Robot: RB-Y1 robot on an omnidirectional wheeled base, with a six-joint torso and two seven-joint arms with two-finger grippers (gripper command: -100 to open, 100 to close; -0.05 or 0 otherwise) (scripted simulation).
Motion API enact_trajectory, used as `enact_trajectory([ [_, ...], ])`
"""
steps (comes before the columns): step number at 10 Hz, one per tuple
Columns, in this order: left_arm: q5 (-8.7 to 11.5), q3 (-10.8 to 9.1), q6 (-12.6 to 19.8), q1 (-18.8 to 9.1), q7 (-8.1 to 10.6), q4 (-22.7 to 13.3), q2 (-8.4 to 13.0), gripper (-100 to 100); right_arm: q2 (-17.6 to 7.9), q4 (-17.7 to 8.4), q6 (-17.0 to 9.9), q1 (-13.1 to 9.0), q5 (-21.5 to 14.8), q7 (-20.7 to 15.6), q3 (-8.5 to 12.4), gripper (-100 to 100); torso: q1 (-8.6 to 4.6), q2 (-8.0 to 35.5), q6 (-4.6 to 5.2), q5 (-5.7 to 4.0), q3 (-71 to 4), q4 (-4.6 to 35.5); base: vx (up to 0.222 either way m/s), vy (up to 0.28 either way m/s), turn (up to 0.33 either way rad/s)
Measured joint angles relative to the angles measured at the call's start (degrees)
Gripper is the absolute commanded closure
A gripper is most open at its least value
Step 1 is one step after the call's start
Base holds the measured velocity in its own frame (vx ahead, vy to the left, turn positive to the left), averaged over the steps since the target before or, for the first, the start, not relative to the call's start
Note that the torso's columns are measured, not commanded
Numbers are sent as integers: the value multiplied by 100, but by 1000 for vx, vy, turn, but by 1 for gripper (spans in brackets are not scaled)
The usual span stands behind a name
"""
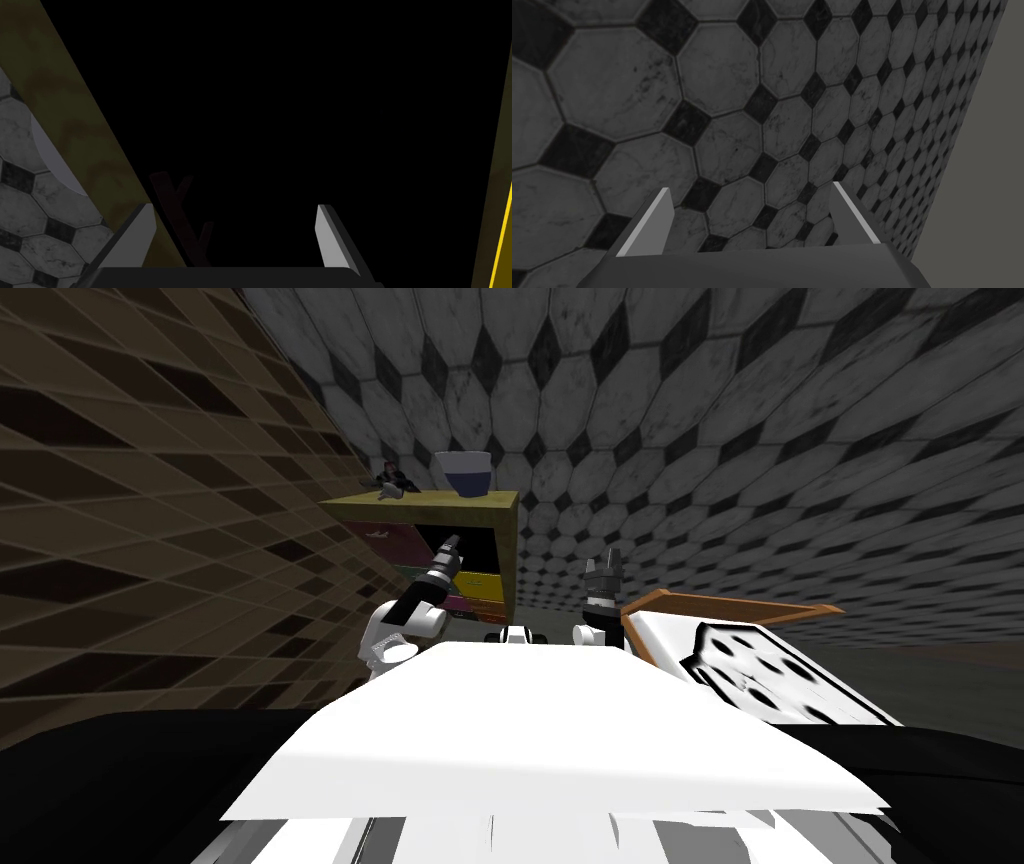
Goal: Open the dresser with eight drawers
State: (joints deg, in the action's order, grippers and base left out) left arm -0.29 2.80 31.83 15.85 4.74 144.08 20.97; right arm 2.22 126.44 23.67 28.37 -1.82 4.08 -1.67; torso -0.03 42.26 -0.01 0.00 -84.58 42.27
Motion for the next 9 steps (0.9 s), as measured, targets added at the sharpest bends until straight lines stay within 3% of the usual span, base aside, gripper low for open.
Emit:
enact_trajectory([
  [4,14,27,104,26,21,492,35,-100,0,0,0,0,0,0,0,0,2,5,0,0,4,2,5,6,-4],
  [7,54,-44,265,-114,83,540,106,-100,0,0,0,1,0,0,0,0,-2,-23,1,-1,-15,-6,70,-11,-13],
  [8,56,-48,288,-121,91,544,109,100,0,0,0,0,0,0,0,0,2,2,0,0,0,0,-52,9,29],
  [9,42,-19,217,-44,66,531,79,100,0,0,0,-1,0,0,0,0,9,37,1,1,22,11,-29,6,0],
])
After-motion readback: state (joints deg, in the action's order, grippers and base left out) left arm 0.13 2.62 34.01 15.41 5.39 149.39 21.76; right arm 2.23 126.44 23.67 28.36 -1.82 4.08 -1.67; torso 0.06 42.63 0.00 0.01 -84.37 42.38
